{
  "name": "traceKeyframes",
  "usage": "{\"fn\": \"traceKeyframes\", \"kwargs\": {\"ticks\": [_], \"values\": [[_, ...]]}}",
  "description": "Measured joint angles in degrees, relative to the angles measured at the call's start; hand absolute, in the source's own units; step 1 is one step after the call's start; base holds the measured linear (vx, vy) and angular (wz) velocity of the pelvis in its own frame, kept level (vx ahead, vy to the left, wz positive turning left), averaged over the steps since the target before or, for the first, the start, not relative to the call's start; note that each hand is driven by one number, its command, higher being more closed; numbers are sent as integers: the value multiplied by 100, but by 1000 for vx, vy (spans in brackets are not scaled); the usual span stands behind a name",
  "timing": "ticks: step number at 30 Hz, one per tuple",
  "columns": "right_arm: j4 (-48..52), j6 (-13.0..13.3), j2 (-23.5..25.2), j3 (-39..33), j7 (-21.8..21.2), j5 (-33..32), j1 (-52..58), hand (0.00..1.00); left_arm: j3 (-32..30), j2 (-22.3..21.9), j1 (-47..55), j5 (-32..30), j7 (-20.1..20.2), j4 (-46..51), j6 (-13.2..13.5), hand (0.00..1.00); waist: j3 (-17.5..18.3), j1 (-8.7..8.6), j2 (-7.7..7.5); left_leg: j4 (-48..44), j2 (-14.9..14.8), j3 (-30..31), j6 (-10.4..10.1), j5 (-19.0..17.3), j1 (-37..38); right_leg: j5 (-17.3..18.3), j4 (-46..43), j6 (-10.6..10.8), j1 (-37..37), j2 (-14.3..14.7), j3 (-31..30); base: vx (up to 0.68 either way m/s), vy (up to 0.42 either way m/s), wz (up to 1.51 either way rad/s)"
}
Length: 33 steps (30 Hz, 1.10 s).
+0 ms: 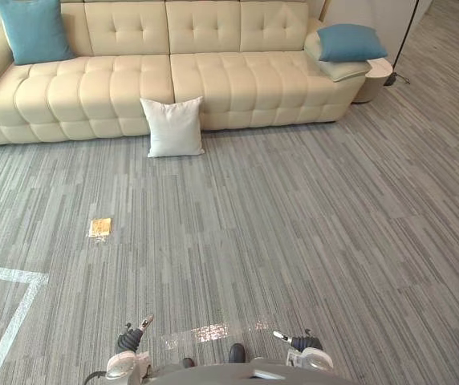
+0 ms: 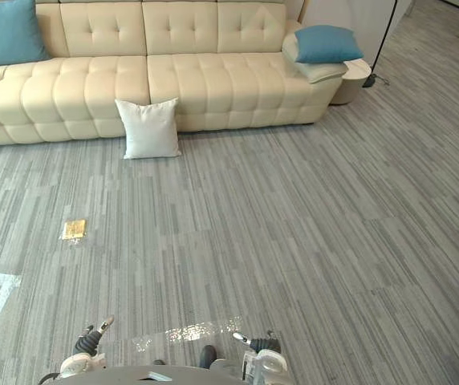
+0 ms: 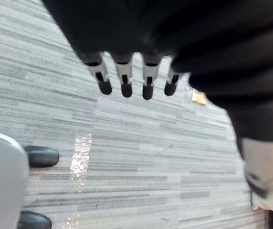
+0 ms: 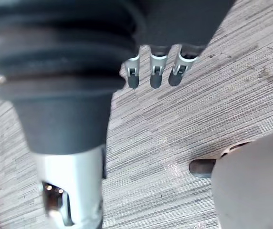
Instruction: Pick up cushions and gather them together orderly.
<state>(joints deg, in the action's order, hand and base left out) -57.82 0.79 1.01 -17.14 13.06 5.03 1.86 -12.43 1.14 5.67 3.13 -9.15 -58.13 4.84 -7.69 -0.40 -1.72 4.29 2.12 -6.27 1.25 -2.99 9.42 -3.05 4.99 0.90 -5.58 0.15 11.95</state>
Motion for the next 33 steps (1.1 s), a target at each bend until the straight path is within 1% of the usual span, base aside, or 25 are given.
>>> {"fn": "traceKeyframes", "kwargs": {"ticks": [1,2,3,4,6,7,18,20,28,31,33], "values": [[-20,0,-2,1,-1,7,-9,0,0,0,0,0,1,0,0,0,-23,6,37,0,0,6,0,0,-1,8,-1,2,0,0,7,4,4,6],[-39,0,-2,2,-2,11,-19,0,0,0,-1,0,0,0,0,0,4,10,-10,2,0,9,0,-1,1,10,-2,3,-2,0,17,7,4,3],[-124,1,-2,2,-4,48,-68,0,2,2,-2,-1,0,-2,0,0,-8,9,11,4,0,19,0,-1,-4,18,-3,5,-1,0,32,5,3,6],[-165,0,-3,4,-5,118,-102,0,5,1,-7,-3,1,-2,0,0,5,12,-16,5,0,37,0,-1,-8,21,-8,8,-5,0,62,3,2,7],[-165,0,-3,5,-5,167,-103,0,12,3,-12,-7,2,-4,0,0,-16,19,19,5,0,67,0,-1,-16,30,-9,8,-8,-2,103,0,2,11],[-165,0,-4,6,-6,195,-103,0,18,4,-29,-33,2,-19,0,0,-2,29,-7,5,1,123,-1,0,-20,37,-16,6,-16,-4,139,-1,2,13],[-168,2,-50,11,-5,205,-113,0,232,68,-165,-451,11,-161,-28,0,-14,32,12,5,17,241,-5,10,-55,82,-34,27,-26,-25,269,-9,4,5],[-172,1,-54,10,-6,204,-113,0,386,105,-179,-451,14,-160,-32,0,-13,27,11,5,26,313,-10,20,-56,98,-34,37,-32,-38,320,1,10,17],[-175,0,-54,11,-6,198,-127,0,424,126,-193,-453,84,-161,-55,0,-23,20,-1,5,38,330,-11,20,-113,114,-35,56,-16,-53,373,-7,5,3],[-177,-3,-54,10,-6,197,-127,0,587,212,-211,-451,84,-160,-73,0,-24,15,-3,5,39,344,-12,19,-124,122,-35,55,-14,-56,402,-10,6,3],[-174,-1,-54,10,-7,192,-131,0,593,216,-212,-451,84,-160,-87,0,-25,-1,-2,5,38,344,-14,18,-127,125,-35,53,-13,-55,403,0,0,0]]}}
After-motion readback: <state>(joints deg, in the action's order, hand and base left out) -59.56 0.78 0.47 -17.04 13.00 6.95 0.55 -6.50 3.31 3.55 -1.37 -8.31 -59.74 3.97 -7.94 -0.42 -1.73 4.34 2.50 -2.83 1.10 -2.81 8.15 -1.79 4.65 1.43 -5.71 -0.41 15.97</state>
